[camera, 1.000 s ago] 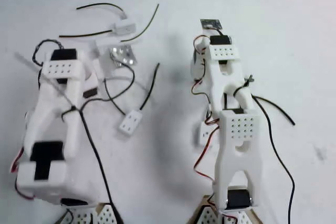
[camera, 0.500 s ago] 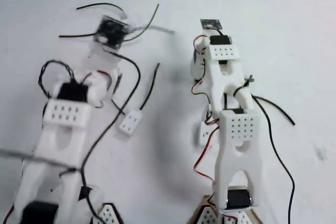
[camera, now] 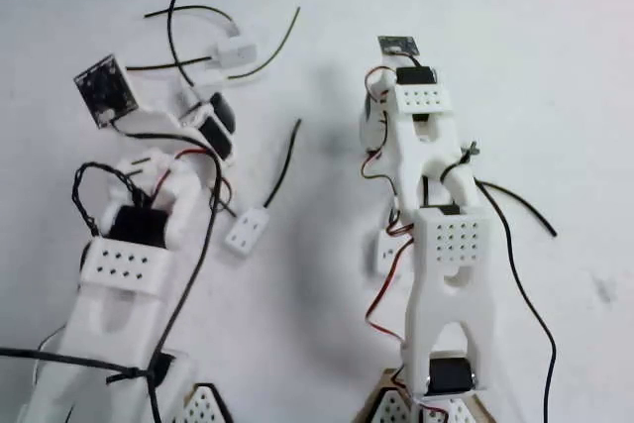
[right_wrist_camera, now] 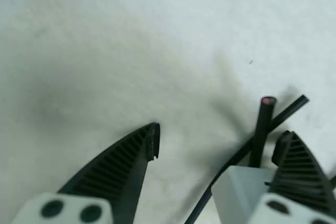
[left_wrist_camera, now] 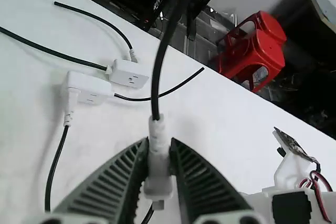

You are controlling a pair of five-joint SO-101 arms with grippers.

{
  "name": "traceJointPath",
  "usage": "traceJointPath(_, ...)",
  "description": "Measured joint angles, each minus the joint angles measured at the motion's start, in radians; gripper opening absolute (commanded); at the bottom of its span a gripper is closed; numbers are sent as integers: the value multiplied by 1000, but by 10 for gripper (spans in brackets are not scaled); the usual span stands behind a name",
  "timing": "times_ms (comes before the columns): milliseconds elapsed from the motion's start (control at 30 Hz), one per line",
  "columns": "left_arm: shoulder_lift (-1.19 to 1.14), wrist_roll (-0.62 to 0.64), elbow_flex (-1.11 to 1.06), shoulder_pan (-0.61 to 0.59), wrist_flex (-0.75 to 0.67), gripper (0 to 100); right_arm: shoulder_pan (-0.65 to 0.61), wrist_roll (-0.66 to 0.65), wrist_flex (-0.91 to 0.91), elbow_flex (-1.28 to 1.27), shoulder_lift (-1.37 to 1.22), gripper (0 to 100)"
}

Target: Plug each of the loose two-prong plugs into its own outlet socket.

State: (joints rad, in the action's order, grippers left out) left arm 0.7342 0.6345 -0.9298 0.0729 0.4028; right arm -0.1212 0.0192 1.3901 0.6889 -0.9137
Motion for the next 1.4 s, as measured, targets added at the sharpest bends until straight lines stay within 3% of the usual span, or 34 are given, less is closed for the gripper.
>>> traceJointPath(167,0,63,-9,60,-41,24,0,0,0,0,0,348)
traceJointPath(300,43,307,-46,140,-123,24,0,0,0,0,0,348)
traceJointPath(433,169,600,-143,133,-203,24,0,0,0,0,0,348)
traceJointPath(533,315,689,-242,114,-238,24,0,0,0,0,0,348)
traceJointPath(867,1042,721,-603,60,-278,24,0,0,60,43,6,348)
traceJointPath(1000,1019,721,-644,23,-391,24,2,-6,207,114,32,348)
traceJointPath(1100,1014,721,-654,-17,-509,24,-8,-84,310,157,104,348)
traceJointPath(1267,1026,721,-654,-35,-651,24,-72,-163,327,66,347,348)
traceJointPath(1400,1060,721,-654,-32,-698,24,-209,-209,328,-29,620,348)
